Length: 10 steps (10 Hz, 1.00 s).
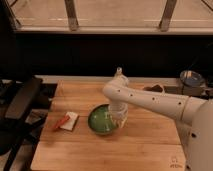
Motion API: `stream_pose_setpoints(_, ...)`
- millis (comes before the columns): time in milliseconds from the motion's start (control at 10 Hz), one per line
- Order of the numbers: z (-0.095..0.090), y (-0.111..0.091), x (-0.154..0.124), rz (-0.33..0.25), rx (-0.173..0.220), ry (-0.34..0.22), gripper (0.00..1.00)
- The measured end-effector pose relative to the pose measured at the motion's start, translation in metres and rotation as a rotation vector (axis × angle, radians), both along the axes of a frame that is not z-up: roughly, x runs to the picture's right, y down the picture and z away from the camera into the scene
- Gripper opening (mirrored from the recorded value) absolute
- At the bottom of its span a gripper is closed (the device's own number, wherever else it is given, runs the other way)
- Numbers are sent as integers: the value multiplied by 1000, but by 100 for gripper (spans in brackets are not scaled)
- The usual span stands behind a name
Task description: Drag the ceramic bowl in a circle
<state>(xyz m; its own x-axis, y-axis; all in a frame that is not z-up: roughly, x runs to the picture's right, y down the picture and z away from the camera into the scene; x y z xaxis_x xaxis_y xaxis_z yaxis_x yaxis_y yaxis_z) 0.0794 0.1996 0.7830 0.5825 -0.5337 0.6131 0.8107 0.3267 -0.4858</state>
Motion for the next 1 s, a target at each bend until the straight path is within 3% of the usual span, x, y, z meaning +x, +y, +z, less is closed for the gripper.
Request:
stream_pose_setpoints(300, 11, -20, -8, 34, 72, -58, 18)
stream_pose_setpoints(500, 31, -45, -3, 68, 108, -67, 18)
stream_pose_setpoints(700, 45, -67, 23, 113, 126, -36, 18)
stream_pose_setpoints(1000, 42, -67, 75, 192, 125, 48, 18)
